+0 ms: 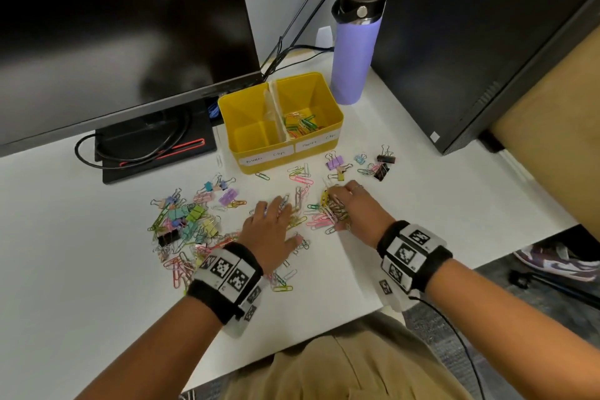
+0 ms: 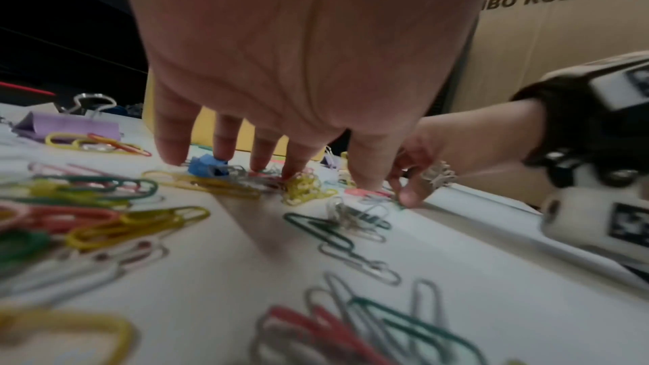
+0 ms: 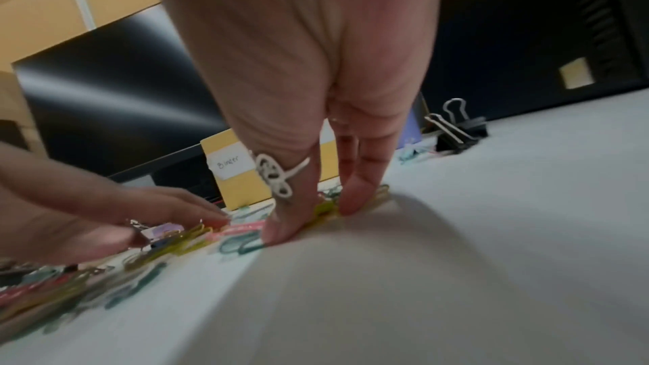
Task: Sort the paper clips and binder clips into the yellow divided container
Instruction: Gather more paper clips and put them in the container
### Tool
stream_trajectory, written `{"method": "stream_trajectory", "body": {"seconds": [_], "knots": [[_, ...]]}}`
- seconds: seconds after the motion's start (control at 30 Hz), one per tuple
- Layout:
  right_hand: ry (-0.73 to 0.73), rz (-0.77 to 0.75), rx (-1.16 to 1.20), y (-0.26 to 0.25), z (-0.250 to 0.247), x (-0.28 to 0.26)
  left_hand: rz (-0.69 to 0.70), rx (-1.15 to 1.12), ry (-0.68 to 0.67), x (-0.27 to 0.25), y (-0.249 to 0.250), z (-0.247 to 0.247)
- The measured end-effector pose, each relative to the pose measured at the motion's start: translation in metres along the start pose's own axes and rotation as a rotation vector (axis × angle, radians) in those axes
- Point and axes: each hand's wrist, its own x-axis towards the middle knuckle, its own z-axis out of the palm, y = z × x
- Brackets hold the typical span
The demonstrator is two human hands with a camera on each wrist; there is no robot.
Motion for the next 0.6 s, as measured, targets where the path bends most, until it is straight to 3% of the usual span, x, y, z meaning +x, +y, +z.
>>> {"method": "stream_trajectory", "body": {"seconds": [0.13, 0.23, 0.3, 0.4, 0.53, 0.6], "knots": [[-0.078, -0.108, -0.103, -0.013, -0.012, 0.015, 0.076, -0.179, -0.006, -0.023, -0.004, -0.002], [-0.043, -0.196, -0.141, -0.024, -0.024, 0.032, 0.054, -0.268, 0.014, -0.031, -0.010, 0.000], [-0.140, -0.238, -0.180, -0.029, -0.026, 0.043, 0.031, -0.268, 0.030, -0.032, -0.010, 0.003], [-0.269, -0.225, -0.298, -0.026, -0.022, 0.046, -0.020, -0.182, 0.073, -0.027, -0.001, 0.006], [-0.298, -0.201, -0.326, -0.010, -0.015, 0.024, -0.155, -0.133, 0.077, -0.013, 0.017, 0.005], [-0.237, -0.150, -0.279, -0.005, -0.012, 0.012, -0.179, -0.163, 0.083, -0.005, 0.024, 0.002]]}}
